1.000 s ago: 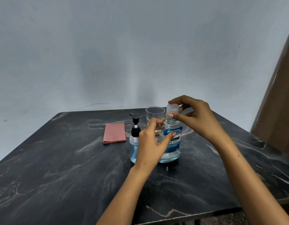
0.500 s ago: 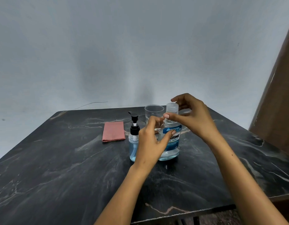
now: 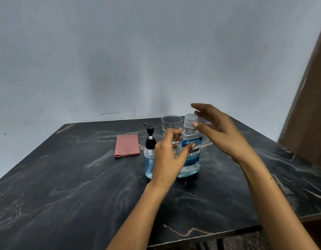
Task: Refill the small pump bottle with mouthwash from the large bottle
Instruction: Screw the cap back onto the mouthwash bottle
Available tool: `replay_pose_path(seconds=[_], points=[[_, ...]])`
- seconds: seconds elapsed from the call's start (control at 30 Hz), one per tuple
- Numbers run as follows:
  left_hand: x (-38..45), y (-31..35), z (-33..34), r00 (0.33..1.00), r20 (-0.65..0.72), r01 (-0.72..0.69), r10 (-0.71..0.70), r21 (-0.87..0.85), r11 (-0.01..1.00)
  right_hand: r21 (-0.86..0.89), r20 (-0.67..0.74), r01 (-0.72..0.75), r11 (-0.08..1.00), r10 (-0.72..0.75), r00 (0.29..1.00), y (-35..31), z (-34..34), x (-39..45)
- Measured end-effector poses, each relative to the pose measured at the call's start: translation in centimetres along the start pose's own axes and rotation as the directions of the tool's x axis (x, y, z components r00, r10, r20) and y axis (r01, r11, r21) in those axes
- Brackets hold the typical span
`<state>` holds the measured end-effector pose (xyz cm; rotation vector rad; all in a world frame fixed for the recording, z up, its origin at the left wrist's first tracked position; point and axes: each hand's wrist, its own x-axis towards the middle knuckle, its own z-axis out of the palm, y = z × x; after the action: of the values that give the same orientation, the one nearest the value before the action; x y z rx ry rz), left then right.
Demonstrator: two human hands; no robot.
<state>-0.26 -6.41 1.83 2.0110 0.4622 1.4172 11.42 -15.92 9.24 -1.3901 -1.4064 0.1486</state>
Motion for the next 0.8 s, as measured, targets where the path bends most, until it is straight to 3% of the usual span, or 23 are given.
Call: replay_pose_path(seconds=[0.07, 0.23, 0.43, 0.8], points=[[-0.04, 0.13, -0.02, 1.000, -0.004, -0.002, 0.002, -0.001, 1.000, -0.039, 0.010, 0.035, 0.999, -0.035, 0.999, -0.03, 0.17, 0.02], [-0.08, 0.17, -0.07, 1.000, -0.004, -0.004, 0.004, 0.011, 1.000, -0.092, -0.132, 0.015, 0.996, -0.027, 0.991, 0.33, 0.37, 0.36], [-0.07, 0.33, -0.09, 1.000, -0.012, -0.016, 0.016, 0.011, 1.000, -0.018, -0.038, 0.030, 0.999, -0.031, 0.999, 0.76, 0.33, 0.07], [-0.10, 0.26, 0.04, 1.000, -0.004, -0.018, 0.018, 0.021, 1.000, -0.061, -0.129, 0.045, 0.997, -0.053, 0.990, 0.92, 1.03, 0.03]])
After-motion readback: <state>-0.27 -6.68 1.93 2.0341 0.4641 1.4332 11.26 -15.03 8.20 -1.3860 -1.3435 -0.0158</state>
